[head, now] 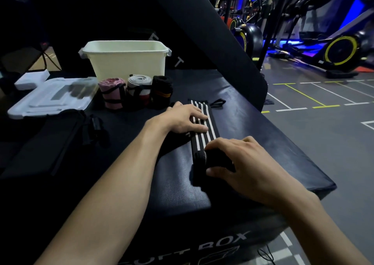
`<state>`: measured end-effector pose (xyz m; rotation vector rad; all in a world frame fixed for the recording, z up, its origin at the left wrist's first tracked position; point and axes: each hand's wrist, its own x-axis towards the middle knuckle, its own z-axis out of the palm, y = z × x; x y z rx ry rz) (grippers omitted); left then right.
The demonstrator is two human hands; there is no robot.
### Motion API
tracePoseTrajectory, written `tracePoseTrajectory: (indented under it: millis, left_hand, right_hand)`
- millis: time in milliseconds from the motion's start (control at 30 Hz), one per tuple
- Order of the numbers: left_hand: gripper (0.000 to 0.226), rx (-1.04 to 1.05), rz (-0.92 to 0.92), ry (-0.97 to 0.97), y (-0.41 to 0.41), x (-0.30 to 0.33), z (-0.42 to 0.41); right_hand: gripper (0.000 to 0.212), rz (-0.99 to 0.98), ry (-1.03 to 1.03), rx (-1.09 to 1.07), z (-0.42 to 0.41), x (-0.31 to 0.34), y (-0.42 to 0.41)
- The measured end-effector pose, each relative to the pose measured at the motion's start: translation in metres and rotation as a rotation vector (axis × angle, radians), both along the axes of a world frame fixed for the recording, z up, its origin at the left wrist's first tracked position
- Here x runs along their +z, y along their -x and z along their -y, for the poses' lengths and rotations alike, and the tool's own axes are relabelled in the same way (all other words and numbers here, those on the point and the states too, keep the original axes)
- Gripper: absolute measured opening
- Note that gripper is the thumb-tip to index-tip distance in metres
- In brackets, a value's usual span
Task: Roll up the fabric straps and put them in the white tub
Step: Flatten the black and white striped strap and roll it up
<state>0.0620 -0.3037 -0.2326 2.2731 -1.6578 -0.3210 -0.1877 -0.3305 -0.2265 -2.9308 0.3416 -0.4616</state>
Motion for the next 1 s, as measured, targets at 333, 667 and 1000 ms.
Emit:
tracePoseTrajectory:
  millis: [333, 667, 1000]
  left_hand:
    - [0.024, -0.138, -0.097, 0.054, -0.001, -0.003, 0.002]
    - [0.031, -0.146, -0.142, 0.106, 0.001, -0.004, 0.001]
    - [0.033, -0.139, -0.15, 0.117, 0.001, -0.006, 0.001]
  right_hand:
    - [0.031, -0.107, -0.082, 0.034, -0.015, 0.009, 0.01]
    - [0.035, -0.225, -0.013, -0.119, -0.022, 0.008, -0.008]
    - [0.032, 0.095, -0.112, -0.203, -0.017, -0.002, -0.022]
